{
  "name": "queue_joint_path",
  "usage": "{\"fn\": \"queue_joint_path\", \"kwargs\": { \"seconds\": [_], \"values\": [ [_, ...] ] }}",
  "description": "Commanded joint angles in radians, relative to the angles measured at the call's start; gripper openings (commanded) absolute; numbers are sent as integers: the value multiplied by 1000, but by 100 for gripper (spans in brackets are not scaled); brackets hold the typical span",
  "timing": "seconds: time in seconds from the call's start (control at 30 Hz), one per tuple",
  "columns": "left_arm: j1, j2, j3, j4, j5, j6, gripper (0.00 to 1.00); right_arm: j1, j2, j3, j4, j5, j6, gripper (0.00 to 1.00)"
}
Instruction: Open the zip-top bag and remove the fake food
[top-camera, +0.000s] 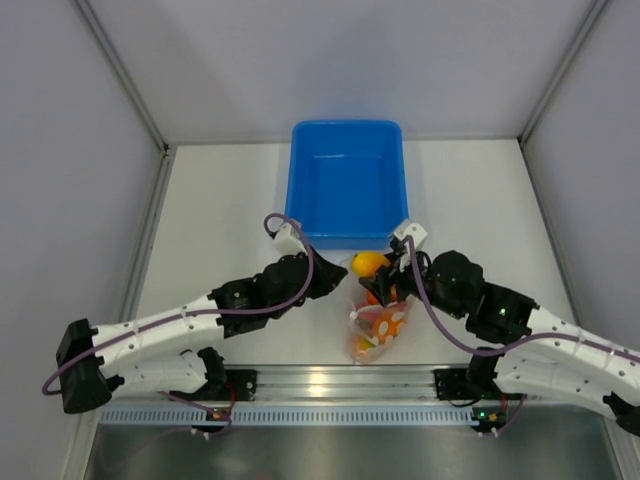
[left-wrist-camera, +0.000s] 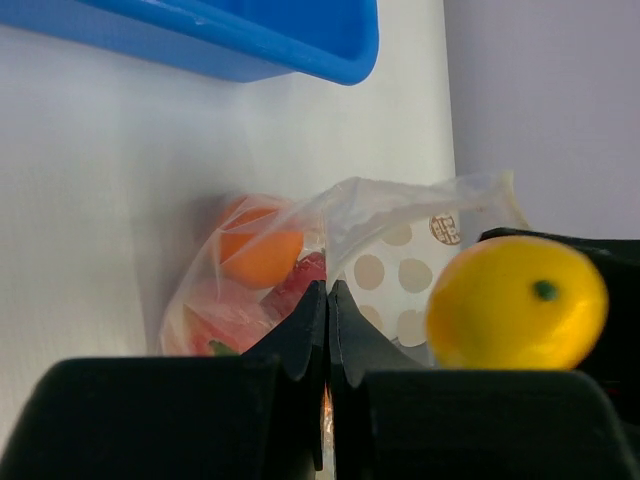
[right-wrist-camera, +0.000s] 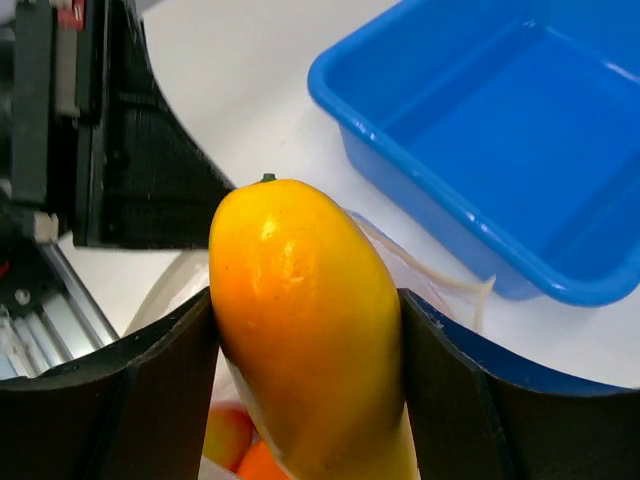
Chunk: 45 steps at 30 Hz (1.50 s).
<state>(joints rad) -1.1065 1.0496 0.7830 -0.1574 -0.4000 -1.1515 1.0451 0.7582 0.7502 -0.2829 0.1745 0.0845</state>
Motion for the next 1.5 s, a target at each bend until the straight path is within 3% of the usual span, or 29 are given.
{"fn": "queue_joint_path", "kwargs": {
  "seconds": [0.0, 0.23, 0.33, 0.53, 0.73, 1.03, 1.13, 1.2, 1.47],
  "values": [
    [10, -23, -8, -10, -37, 12, 0, -8, 7, 80, 197, 133, 93, 36],
    [10, -43, -16, -10, -37, 9, 0, -11, 105, 103, 447, 322, 181, 35],
    [10, -63, -27, -11, -39, 6, 0, -75, 208, 195, 389, 330, 161, 35],
    [10, -111, -42, -47, -62, -2, 0, -353, 430, 359, 202, 209, 192, 39],
    [10, -141, -39, -74, -68, 16, 0, -517, 689, 478, 105, 74, 164, 43],
    [10, -158, -10, -85, -59, 58, 0, -546, 937, 656, 30, 39, 161, 55],
    [10, -155, 2, -87, -48, 73, 0, -543, 960, 690, 2, 25, 167, 70],
    [10, -154, 5, -87, -39, 76, 0, -545, 949, 692, -5, 11, 169, 95],
    [10, -138, 38, -85, -19, 93, 0, -546, 765, 657, -33, 4, 159, 92]
  ]
}}
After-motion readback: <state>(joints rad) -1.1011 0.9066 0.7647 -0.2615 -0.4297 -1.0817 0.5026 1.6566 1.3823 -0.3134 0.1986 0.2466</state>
